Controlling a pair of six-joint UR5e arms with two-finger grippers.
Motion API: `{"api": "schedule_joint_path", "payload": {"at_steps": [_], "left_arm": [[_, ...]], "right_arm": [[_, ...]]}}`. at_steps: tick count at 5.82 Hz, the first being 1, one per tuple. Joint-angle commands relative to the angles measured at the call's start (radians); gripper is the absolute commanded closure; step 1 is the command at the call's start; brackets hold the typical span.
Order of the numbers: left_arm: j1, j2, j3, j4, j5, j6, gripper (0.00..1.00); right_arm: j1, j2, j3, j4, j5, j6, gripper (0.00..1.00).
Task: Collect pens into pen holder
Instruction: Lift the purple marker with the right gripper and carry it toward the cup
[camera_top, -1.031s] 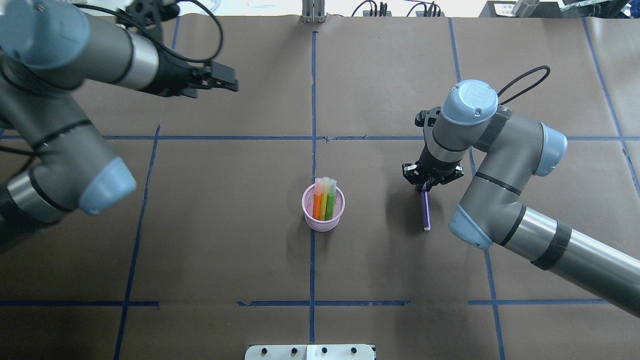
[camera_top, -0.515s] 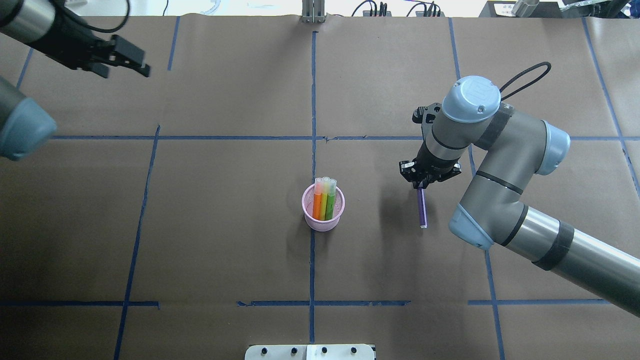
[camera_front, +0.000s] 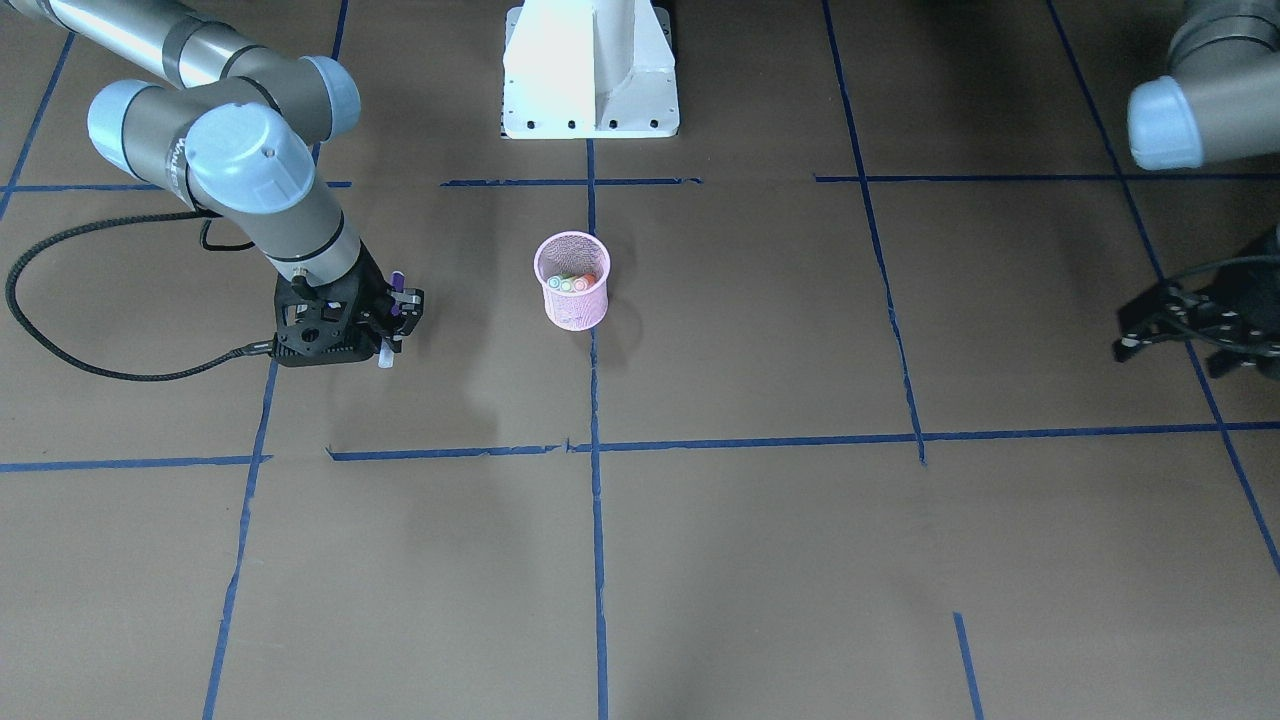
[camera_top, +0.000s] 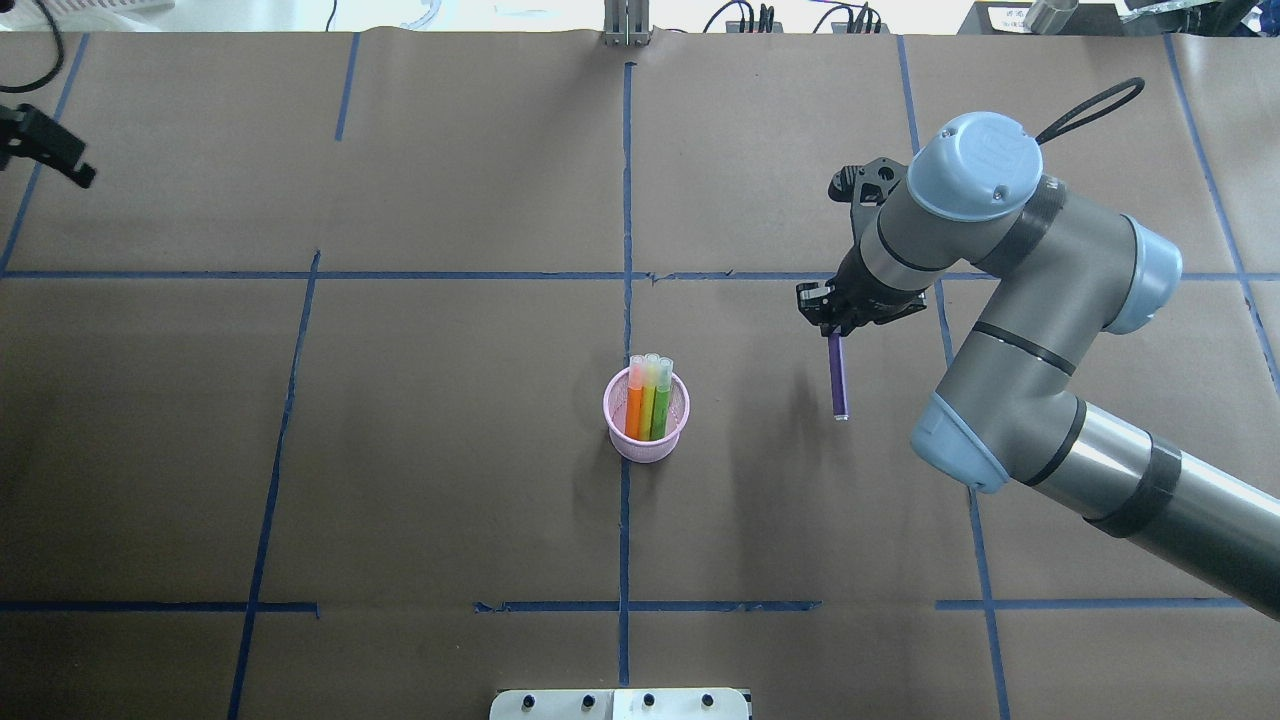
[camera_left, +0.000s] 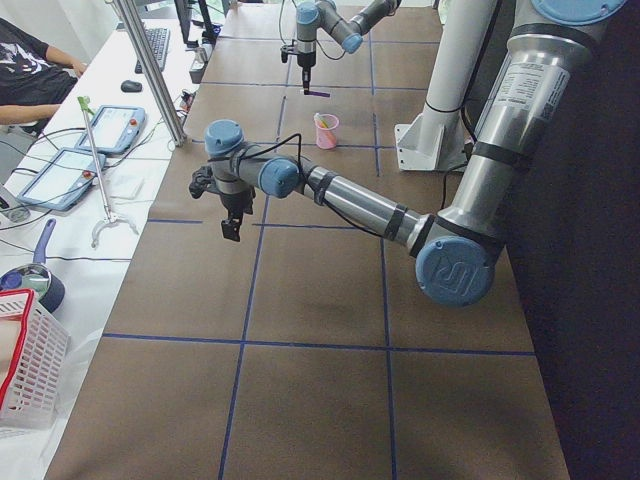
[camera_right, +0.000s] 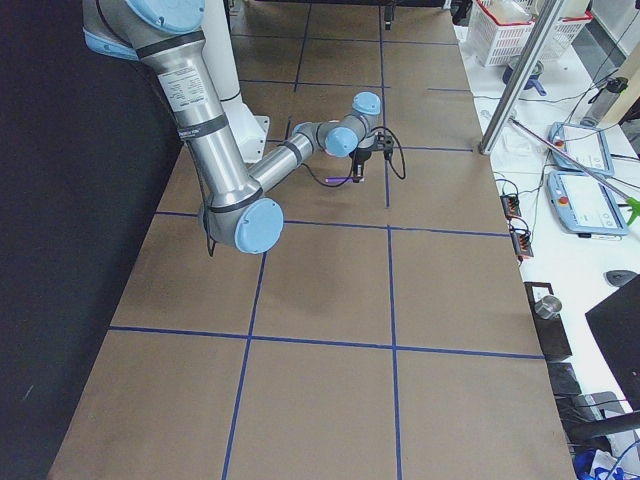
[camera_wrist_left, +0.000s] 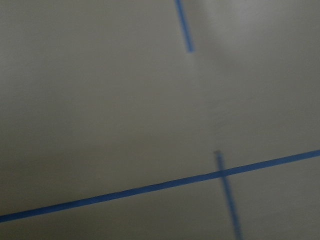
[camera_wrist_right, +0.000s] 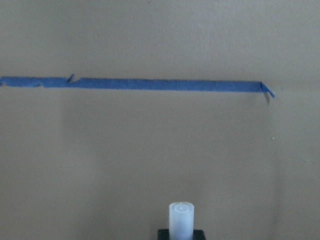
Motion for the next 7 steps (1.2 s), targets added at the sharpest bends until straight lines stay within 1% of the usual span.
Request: {"api": "schedule_joint_path", "payload": {"at_steps": [1, 2, 3, 4, 5, 6, 7], "left_arm": [[-0.139, 0.086, 0.149, 0.003, -0.01, 0.314, 0.0], [-0.183, 0.179, 0.152, -0.016, -0.008, 0.423, 0.0], [-0.236, 0.221, 0.143, -0.042, -0.02, 0.439, 0.0], [-0.26, 0.255, 0.137, -0.038, -0.049, 0.447, 0.0], [-0.277, 0.257, 0.139, -0.035, -0.048, 0.467, 0.0], [-0.292, 0.258, 0.146, -0.032, -0.045, 0.494, 0.0], [-0.297, 0.258, 0.145, -0.032, -0.045, 0.496, 0.0]], "right_arm": [[0.006, 0.009, 0.04, 0.003, -0.064, 0.001, 0.99], [0.006, 0.035, 0.05, 0.002, -0.108, 0.002, 0.99], [0.001, 0.052, 0.047, -0.003, -0.147, 0.005, 0.99], [-0.014, 0.081, 0.035, -0.009, -0.193, 0.008, 0.99], [-0.068, 0.113, 0.014, -0.018, -0.289, 0.042, 0.99], [-0.108, 0.151, 0.014, -0.029, -0.39, 0.044, 0.99], [-0.129, 0.199, 0.03, -0.027, -0.519, 0.041, 0.98]]}}
